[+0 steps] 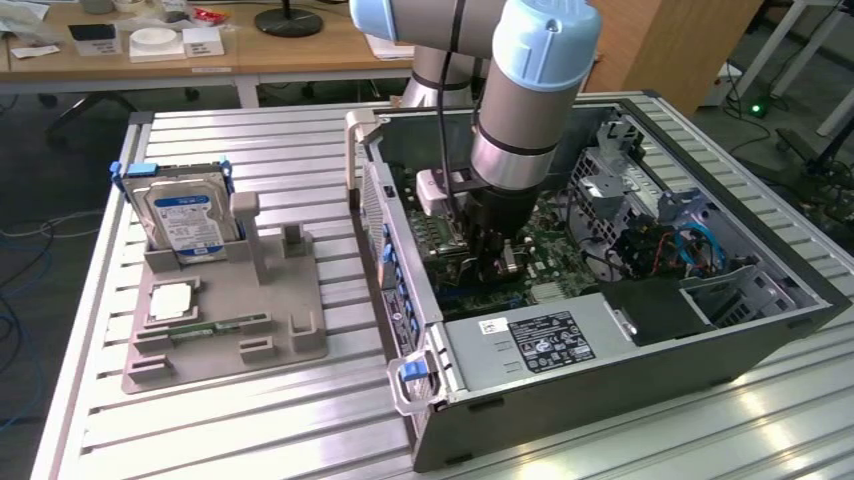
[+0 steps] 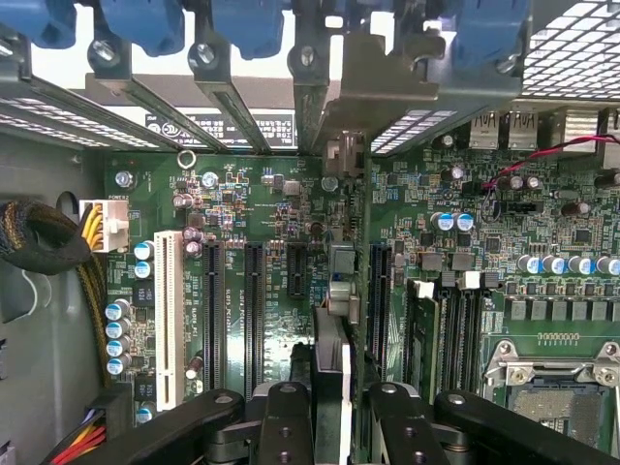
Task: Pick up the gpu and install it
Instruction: 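Insert the gpu into the slot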
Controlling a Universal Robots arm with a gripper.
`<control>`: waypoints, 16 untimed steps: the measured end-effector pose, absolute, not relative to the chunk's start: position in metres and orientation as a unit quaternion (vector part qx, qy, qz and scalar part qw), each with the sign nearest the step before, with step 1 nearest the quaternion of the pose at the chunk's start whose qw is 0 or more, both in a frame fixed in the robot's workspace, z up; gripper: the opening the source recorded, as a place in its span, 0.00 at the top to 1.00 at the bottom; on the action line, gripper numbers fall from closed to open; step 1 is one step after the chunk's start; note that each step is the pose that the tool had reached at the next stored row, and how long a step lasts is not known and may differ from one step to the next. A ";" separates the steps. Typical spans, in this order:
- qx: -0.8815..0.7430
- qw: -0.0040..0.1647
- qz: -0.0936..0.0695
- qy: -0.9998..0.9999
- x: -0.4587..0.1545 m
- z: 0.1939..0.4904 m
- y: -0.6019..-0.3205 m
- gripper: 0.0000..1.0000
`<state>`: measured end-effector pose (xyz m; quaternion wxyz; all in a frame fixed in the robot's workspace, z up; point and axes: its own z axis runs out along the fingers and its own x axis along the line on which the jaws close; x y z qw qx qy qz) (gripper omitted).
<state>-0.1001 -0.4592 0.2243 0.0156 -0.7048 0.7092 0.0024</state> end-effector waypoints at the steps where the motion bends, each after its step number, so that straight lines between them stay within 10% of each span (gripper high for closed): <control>1: -0.705 0.016 0.002 0.709 -0.100 0.224 -0.459 0.73; 16: -0.705 0.017 0.003 0.709 -0.100 0.231 -0.459 0.65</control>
